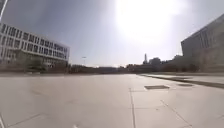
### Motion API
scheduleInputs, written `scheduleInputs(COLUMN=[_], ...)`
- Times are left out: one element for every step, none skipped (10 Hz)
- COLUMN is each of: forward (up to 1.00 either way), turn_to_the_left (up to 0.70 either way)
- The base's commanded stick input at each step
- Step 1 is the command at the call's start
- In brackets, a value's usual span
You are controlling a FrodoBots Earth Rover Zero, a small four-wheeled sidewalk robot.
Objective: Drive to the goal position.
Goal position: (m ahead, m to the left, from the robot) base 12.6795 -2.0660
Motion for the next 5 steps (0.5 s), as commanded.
scheduleInputs(forward=[0.7, 0.7, 0.7, 0.7, 0.7], turn_to_the_left=[0.0, 0.0, 0.0, 0.0, 0.0])
